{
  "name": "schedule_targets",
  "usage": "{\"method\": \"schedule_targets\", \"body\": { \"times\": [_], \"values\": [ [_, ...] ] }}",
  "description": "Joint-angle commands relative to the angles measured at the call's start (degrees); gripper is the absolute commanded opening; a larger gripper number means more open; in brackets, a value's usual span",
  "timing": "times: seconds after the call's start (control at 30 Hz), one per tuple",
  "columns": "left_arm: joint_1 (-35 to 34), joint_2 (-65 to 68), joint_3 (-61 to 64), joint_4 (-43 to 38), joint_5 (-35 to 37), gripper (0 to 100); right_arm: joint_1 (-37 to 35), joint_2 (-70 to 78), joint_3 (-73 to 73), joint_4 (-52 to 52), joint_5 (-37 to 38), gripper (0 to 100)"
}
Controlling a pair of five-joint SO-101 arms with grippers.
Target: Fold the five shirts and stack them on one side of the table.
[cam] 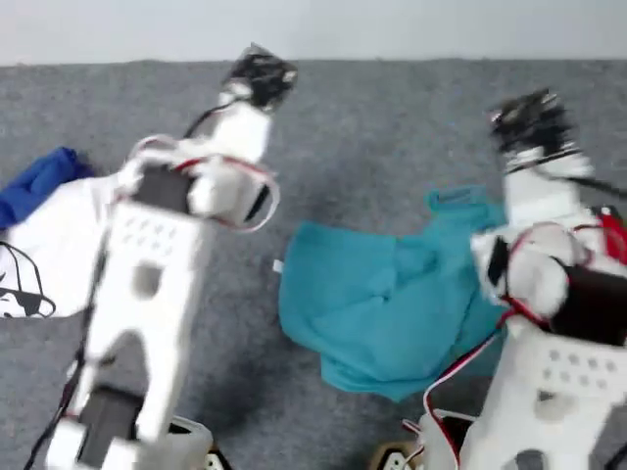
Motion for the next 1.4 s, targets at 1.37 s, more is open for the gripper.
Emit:
{"method": "schedule_targets", "body": {
  "times": [1.37],
  "values": [
    [-19.3, 46.8, -27.4, 21.5, -1.0, 1, 29.7, -24.0, 24.1, 1.7, 12.1, 1.0]
  ]
}}
